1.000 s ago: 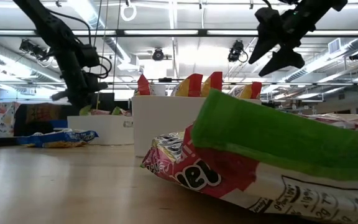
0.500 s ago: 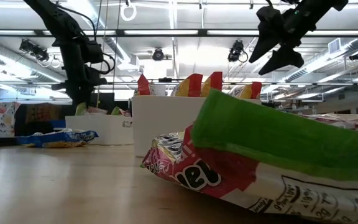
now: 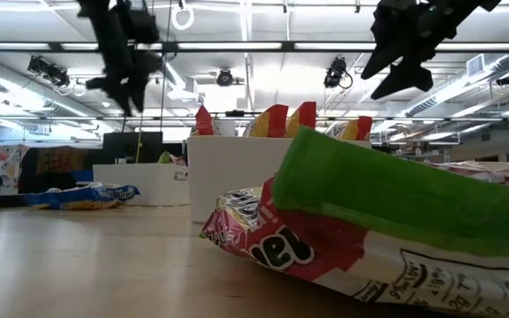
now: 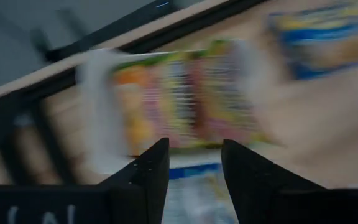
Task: Sort Maruchan noodles
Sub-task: Put the green noodle pack into the top white bin
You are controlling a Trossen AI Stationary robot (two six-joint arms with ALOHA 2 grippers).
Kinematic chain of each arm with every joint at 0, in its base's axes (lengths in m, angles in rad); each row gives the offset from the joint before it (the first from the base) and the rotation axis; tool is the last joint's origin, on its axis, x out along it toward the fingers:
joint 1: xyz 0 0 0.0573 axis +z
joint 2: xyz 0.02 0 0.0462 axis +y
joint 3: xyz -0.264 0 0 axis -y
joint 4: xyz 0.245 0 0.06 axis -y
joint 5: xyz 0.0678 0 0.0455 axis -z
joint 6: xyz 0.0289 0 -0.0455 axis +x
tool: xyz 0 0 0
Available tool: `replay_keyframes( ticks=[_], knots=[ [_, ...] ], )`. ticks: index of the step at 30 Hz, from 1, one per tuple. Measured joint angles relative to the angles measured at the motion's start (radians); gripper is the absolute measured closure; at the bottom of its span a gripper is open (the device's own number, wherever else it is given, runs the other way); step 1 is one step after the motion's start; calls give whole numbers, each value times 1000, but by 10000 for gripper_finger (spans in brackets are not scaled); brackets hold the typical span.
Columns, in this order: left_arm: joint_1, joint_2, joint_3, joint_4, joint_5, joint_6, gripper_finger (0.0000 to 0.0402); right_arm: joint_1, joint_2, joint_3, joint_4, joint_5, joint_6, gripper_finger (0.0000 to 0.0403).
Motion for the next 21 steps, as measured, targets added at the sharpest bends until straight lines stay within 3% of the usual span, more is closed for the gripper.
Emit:
replay_keyframes(
  ticks=[8,12,14,17,21],
  knots=[
    [-422,-77,2,8,-16,-305,252,27,-1,0,-1,-6,-111,140],
    [-635,-59,1,-16,-86,-455,243,34,0,0,-2,-6,-141,140],
    [-707,-41,0,-74,-173,-536,228,34,0,0,-2,-16,-118,140],
    [-694,-27,0,-230,-356,-657,203,54,1,0,1,-28,-45,142],
    [-470,-5,-1,-206,-427,-631,178,127,1,0,29,4,22,148]
  ],
)
